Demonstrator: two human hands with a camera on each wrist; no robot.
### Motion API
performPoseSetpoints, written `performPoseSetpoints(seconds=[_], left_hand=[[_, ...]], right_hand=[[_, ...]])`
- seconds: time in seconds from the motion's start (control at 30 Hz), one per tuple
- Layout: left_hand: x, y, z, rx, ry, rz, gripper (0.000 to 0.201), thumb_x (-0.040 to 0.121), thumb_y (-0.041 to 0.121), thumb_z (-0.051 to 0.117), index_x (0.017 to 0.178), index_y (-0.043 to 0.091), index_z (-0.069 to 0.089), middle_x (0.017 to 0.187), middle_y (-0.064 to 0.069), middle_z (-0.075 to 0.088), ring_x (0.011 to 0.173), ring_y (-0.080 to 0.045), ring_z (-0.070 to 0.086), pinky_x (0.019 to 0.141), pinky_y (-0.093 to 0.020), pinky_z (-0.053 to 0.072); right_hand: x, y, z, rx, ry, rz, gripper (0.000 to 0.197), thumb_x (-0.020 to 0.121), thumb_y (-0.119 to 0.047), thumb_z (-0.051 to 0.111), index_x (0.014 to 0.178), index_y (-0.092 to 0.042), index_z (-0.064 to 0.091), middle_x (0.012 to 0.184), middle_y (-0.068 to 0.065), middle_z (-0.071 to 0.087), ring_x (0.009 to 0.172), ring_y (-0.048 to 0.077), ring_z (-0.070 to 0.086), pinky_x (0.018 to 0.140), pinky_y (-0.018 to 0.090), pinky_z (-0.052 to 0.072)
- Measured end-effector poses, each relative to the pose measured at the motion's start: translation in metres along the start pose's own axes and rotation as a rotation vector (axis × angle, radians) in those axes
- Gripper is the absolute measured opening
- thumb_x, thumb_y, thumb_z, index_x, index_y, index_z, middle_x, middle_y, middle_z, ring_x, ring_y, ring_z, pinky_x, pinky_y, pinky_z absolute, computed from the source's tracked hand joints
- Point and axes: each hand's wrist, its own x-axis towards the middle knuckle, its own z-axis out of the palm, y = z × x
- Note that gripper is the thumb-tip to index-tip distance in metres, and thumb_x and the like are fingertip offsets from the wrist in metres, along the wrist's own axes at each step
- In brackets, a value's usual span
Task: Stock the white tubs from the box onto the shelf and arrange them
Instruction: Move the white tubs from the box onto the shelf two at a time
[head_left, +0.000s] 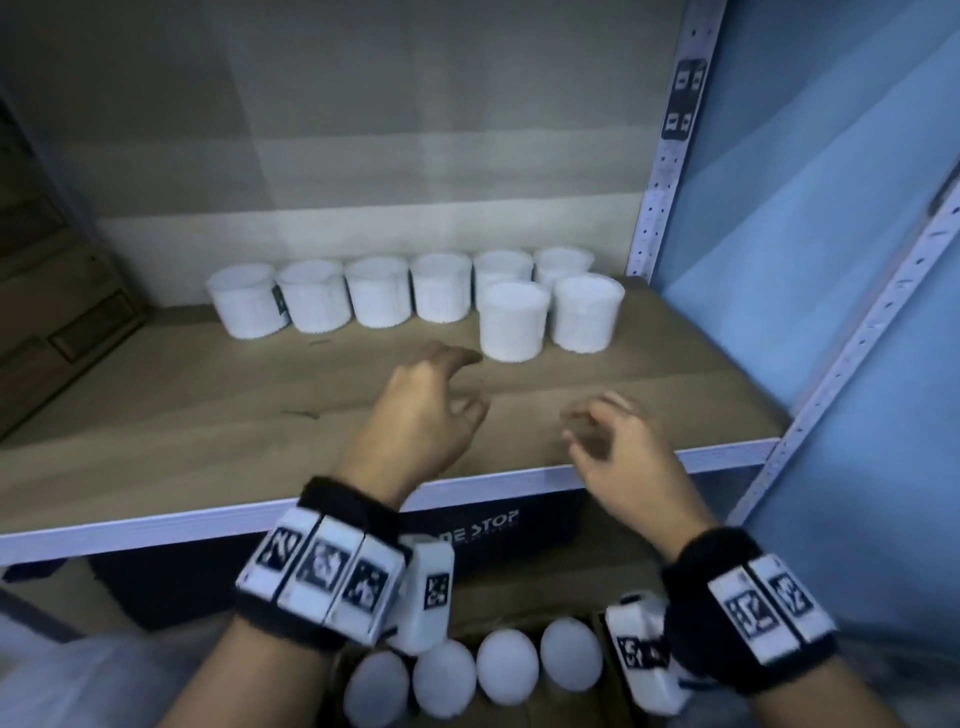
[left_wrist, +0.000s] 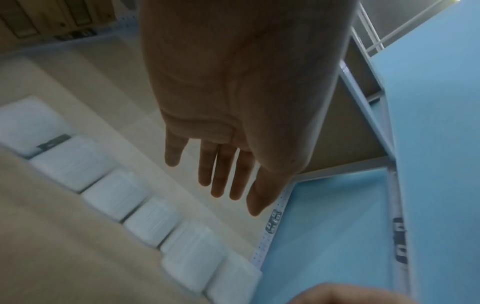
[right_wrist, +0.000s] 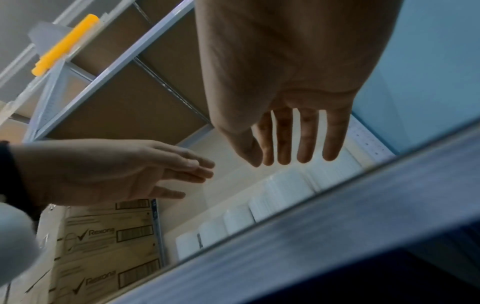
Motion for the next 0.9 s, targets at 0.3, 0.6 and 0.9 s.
performPoseSetpoints(seconds=[0.3,0.6,0.9], left_hand=[[-0.093,-0.021,0.112,-0.130,-0.334,-0.059,0.032,0.084,0.024,0.061,0.116,0.018,0.059,0.116,-0.001,0.057,0.109,-0.015,0.056,0.094,-0.028,0.047],[-0.158,-0.073,0.239,0.019,-0.854,-0.336,0.062,0.088,0.029,0.059,0.143,0.014,0.035,0.147,-0.011,0.038,0.134,-0.026,0.040,0.112,-0.036,0.033],[-0.162,-0.099,0.308,0.120,-0.988,-0.398,0.075,0.087,0.027,0.058,0.149,0.020,0.017,0.156,-0.012,0.013,0.136,-0.036,0.031,0.106,-0.048,0.038]], right_hand=[[-0.092,0.072,0.090,-0.028,-0.329,0.282,0.009,0.082,-0.006,0.063,0.086,-0.005,0.071,0.089,0.009,0.067,0.084,0.024,0.066,0.073,0.028,0.050],[-0.167,0.144,0.149,-0.358,-0.786,0.558,0.046,0.084,-0.032,0.055,0.130,-0.026,0.051,0.139,0.004,0.050,0.131,0.028,0.039,0.112,0.039,0.029],[-0.168,0.172,0.185,-0.382,-0.909,0.548,0.064,0.092,-0.030,0.054,0.149,-0.018,0.025,0.156,0.014,0.015,0.143,0.034,0.019,0.115,0.042,0.026]])
